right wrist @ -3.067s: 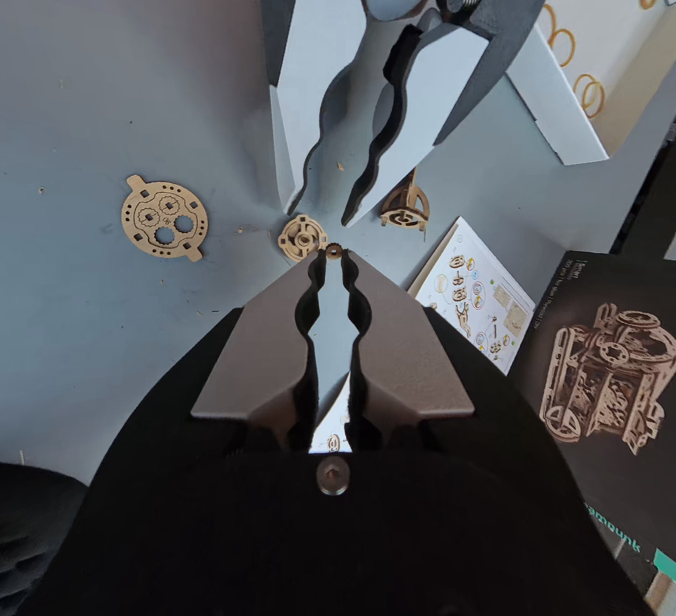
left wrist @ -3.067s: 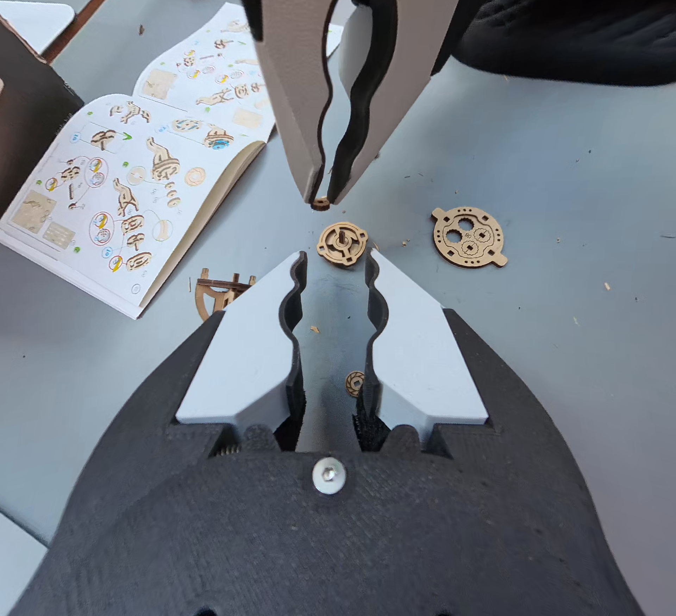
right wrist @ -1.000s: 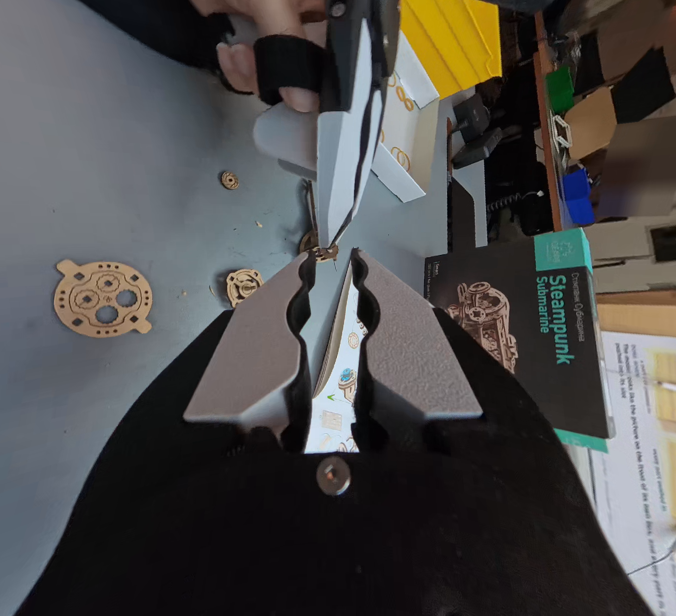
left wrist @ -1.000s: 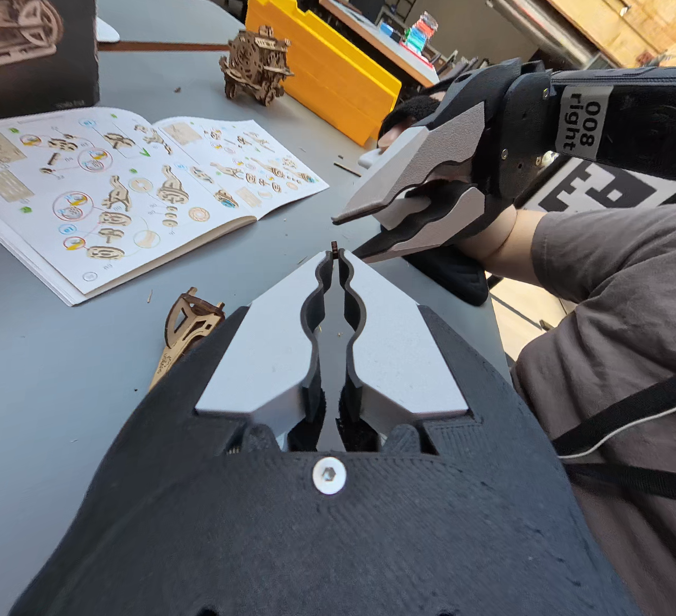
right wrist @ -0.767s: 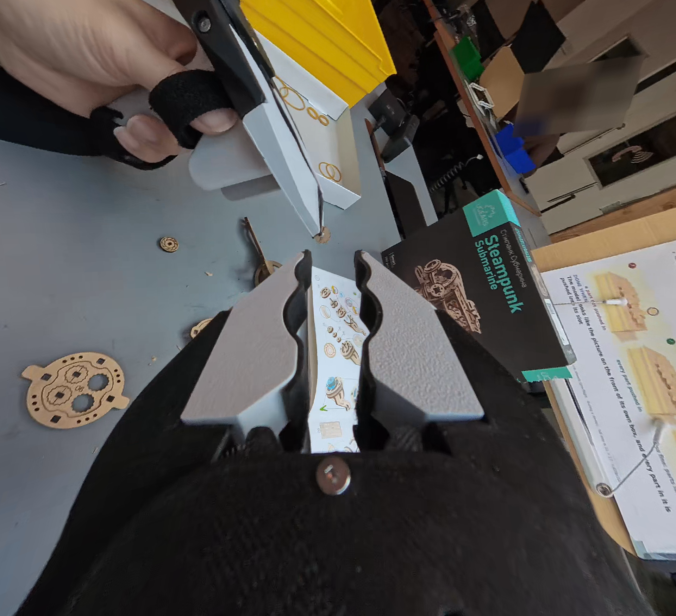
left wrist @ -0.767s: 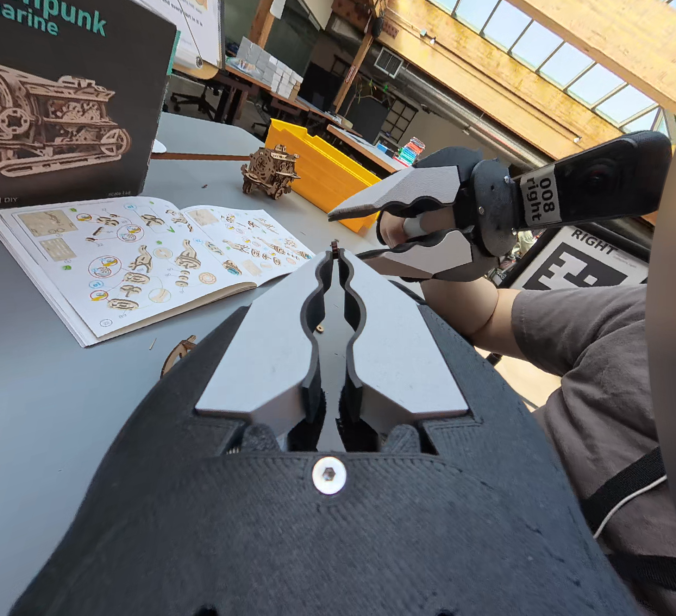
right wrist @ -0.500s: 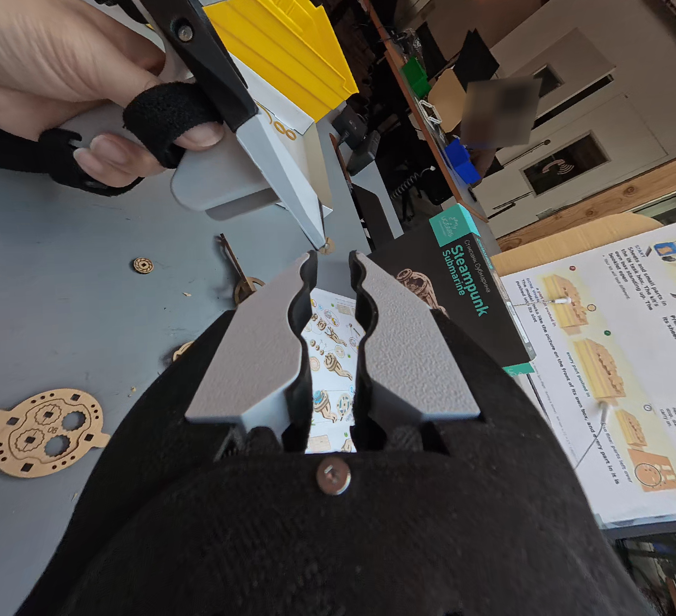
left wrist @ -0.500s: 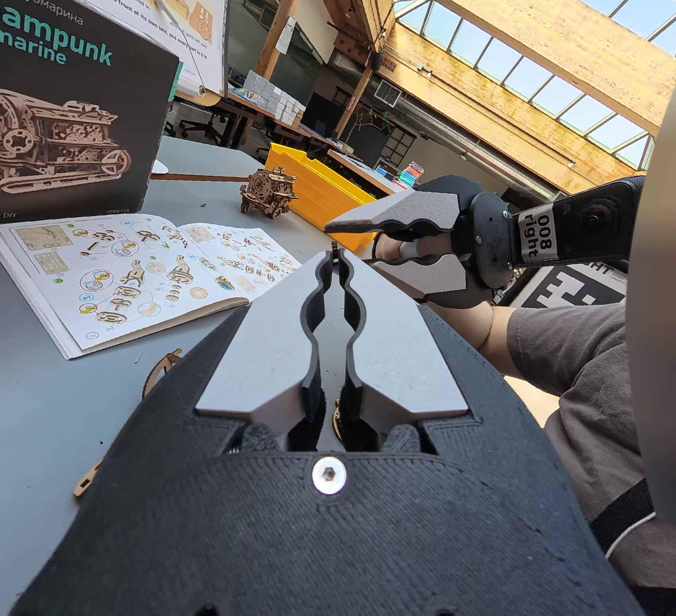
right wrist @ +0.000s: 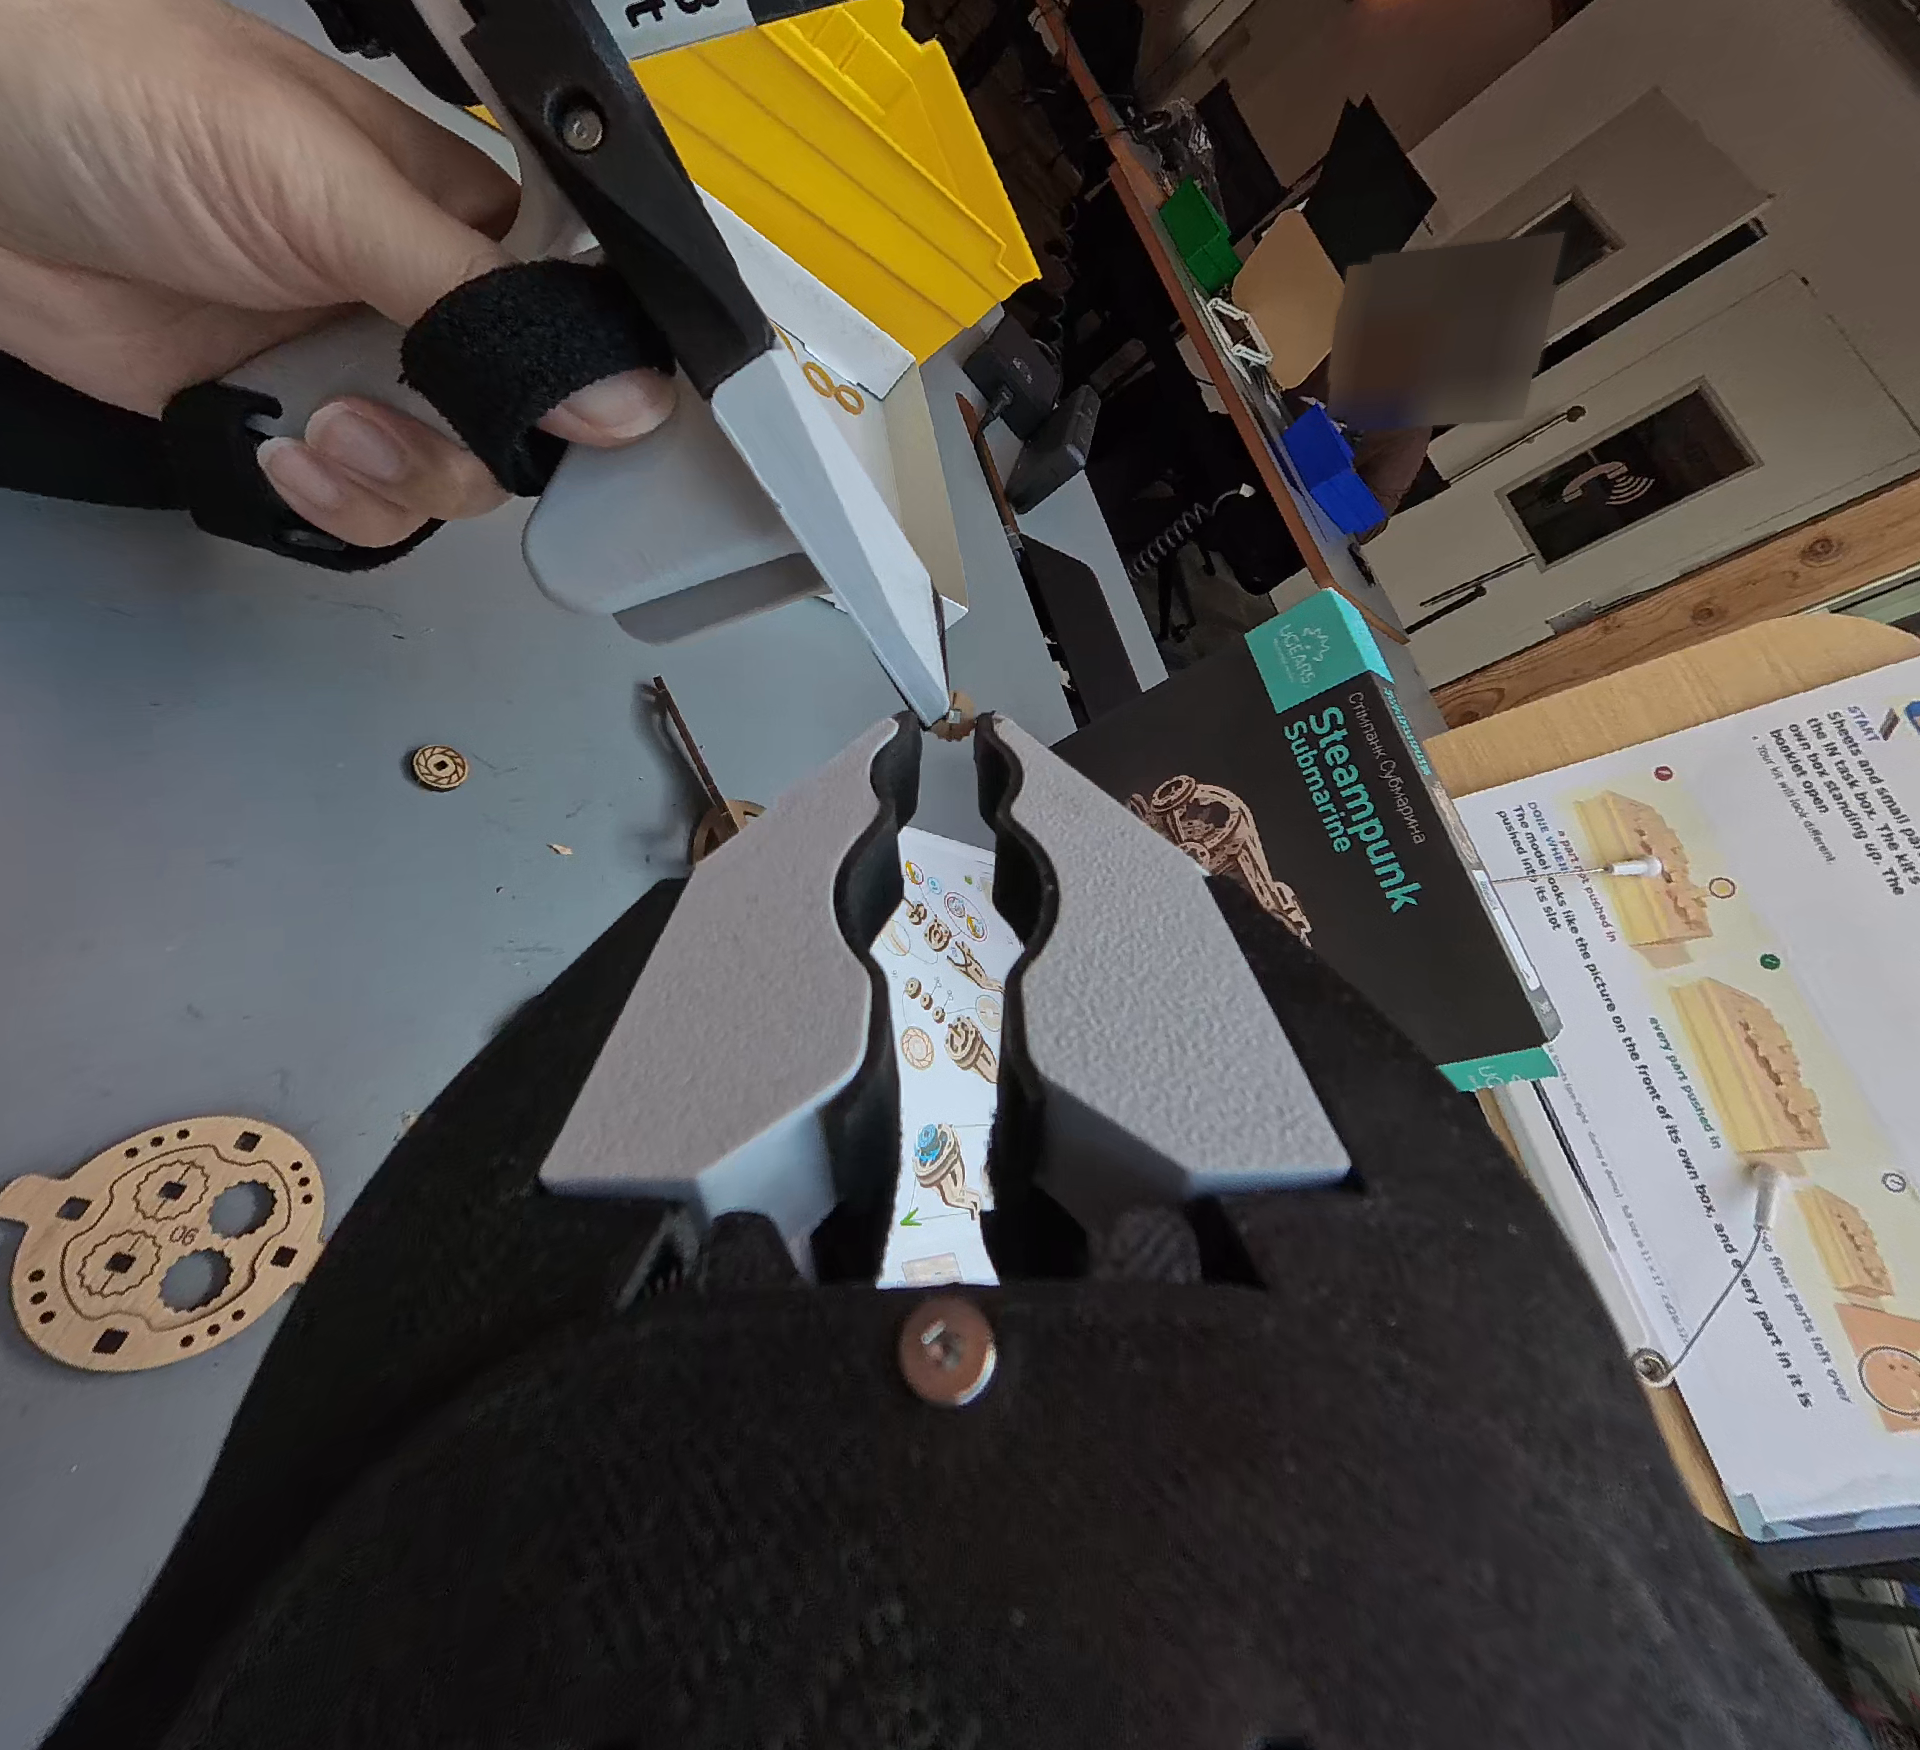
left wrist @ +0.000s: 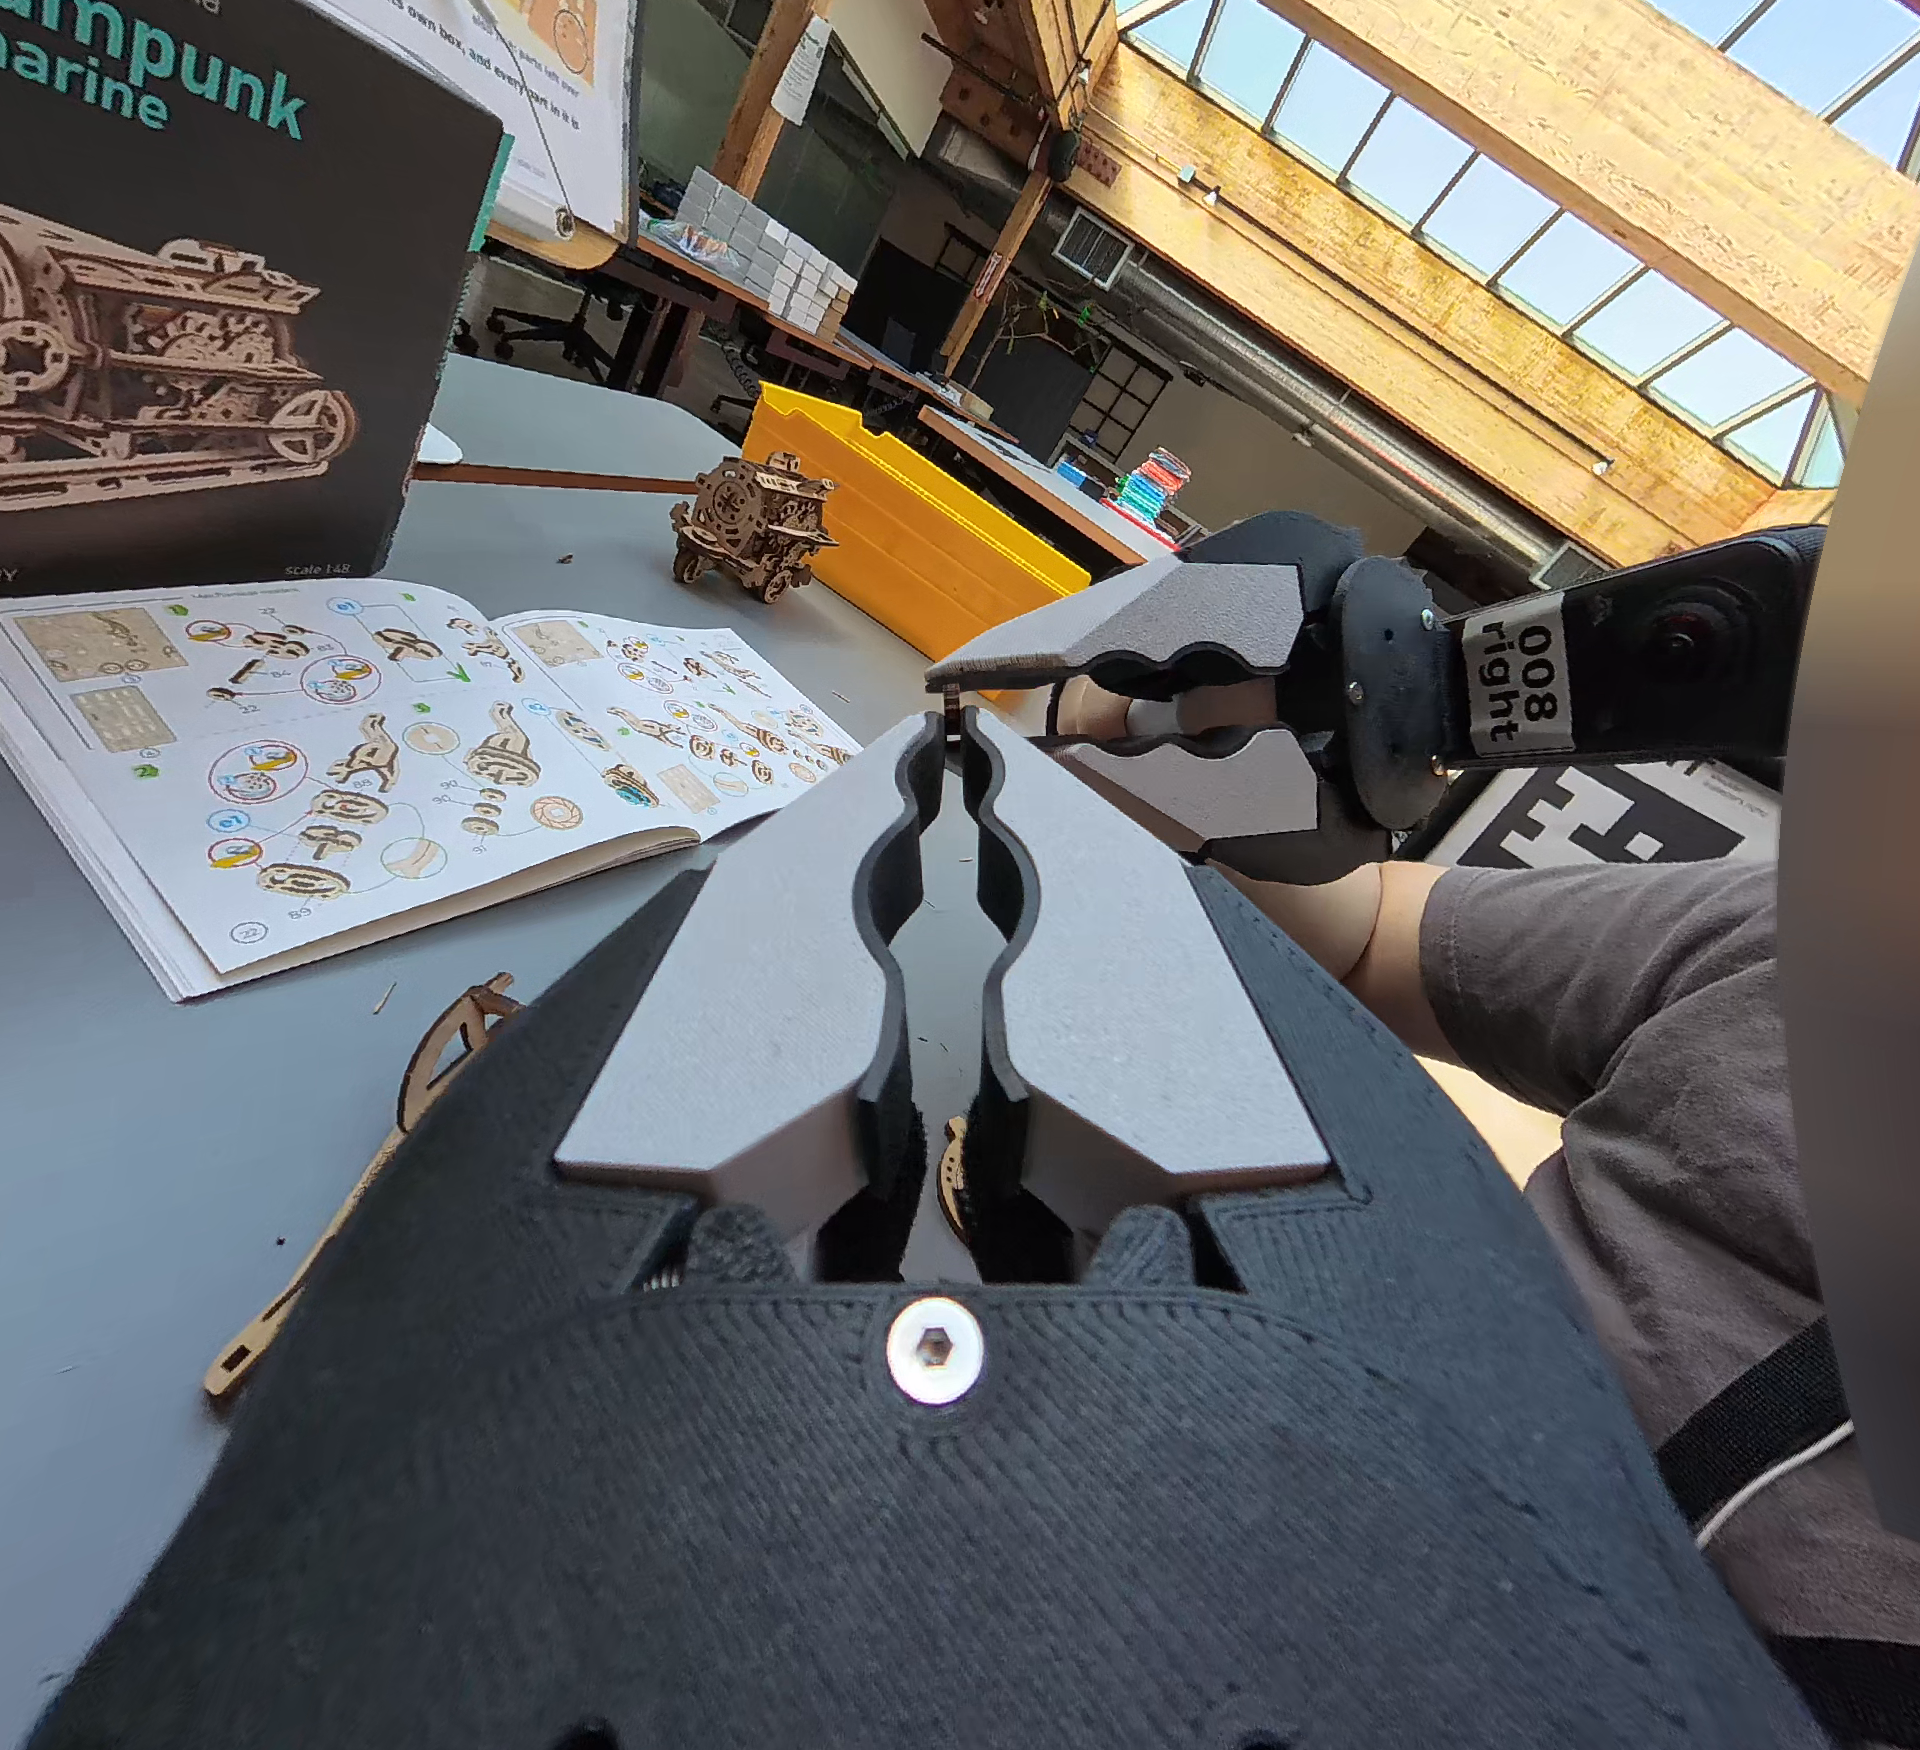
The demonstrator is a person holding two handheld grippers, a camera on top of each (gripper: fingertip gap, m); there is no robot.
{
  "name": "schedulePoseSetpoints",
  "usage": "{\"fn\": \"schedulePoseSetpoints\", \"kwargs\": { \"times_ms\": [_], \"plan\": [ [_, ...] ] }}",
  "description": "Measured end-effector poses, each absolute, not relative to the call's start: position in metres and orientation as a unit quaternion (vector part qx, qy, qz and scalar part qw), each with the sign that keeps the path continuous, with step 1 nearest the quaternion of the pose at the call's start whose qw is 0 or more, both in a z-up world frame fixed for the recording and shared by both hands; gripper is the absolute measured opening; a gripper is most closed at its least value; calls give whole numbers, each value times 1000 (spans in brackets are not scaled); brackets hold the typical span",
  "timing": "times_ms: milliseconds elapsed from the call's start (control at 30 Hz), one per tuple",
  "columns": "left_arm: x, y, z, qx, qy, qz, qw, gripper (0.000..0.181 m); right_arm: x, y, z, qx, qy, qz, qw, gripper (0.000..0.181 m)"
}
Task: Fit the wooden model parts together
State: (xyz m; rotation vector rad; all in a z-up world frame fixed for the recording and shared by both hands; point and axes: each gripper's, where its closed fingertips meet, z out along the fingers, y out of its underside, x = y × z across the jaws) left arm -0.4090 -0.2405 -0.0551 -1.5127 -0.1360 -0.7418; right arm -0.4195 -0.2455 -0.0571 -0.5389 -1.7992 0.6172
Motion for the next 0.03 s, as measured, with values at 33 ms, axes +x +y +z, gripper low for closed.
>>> {"fn": "schedulePoseSetpoints", "kwargs": {
  "times_ms": [33],
  "plan": [
    [-409, -240, -56, -670, -60, -333, 661, 1, -419, -245, -58, -225, -763, 258, 549, 9]
  ]
}}
